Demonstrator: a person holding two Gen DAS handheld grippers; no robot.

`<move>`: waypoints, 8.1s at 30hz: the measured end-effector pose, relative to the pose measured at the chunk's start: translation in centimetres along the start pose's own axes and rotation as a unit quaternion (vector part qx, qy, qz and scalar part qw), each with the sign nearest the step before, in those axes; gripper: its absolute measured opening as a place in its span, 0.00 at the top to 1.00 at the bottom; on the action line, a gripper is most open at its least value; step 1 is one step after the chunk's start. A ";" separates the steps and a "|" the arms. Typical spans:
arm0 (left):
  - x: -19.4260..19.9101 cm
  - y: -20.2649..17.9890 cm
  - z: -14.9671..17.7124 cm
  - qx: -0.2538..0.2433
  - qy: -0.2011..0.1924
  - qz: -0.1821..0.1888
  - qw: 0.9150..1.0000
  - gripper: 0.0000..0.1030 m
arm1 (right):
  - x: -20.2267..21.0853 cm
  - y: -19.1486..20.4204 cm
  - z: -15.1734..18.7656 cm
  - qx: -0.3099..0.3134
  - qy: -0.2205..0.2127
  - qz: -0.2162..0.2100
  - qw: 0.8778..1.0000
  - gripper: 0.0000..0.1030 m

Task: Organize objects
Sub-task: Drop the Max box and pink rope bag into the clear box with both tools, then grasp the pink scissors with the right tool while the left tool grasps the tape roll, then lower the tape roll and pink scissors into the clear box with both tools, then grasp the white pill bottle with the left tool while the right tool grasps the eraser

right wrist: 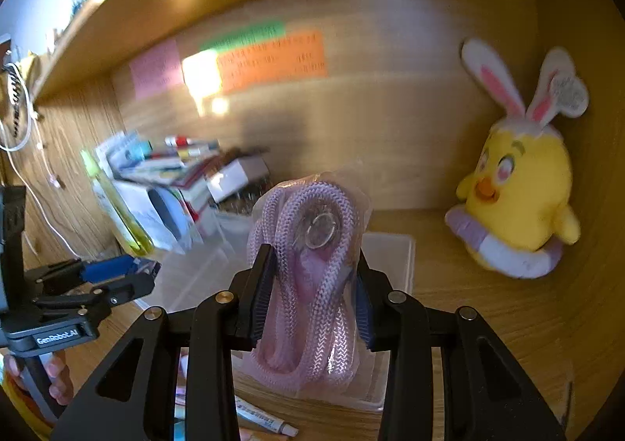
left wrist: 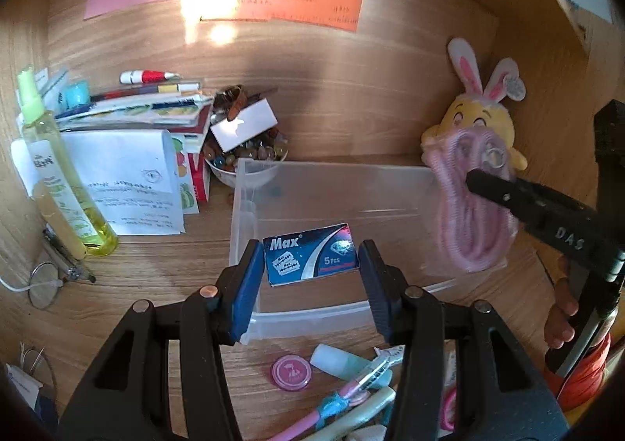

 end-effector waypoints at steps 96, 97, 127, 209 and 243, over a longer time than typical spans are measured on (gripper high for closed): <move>5.1 -2.3 13.0 -0.013 0.043 0.001 0.999 0.77 | 5.1 -0.5 13.6 -0.017 0.131 0.046 0.990 0.65; 5.3 -2.4 12.9 -0.015 0.040 0.000 0.999 0.77 | 4.7 -0.2 13.6 -0.013 0.134 0.047 0.990 0.65; 7.6 -2.8 6.5 -0.014 -0.045 0.016 0.999 0.77 | 10.5 -1.0 10.0 -0.036 0.022 0.048 0.998 0.84; 4.0 -2.9 11.6 -0.019 0.066 0.014 0.998 0.06 | 1.9 3.7 12.7 0.029 0.137 0.000 0.990 0.48; 4.3 -4.6 13.6 -0.043 0.062 0.043 0.996 0.49 | 0.8 4.3 13.3 0.018 0.160 -0.053 0.986 0.75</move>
Point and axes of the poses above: each gripper's, at about its wrist camera, not at the fingertips, and x roughly against the way its jaws point, y to its left, z to its underside, the point moved 1 cm from there along -x, roughly the way its jaws point, and after that the axes turned 4 degrees about x, right-handed, at the moved point
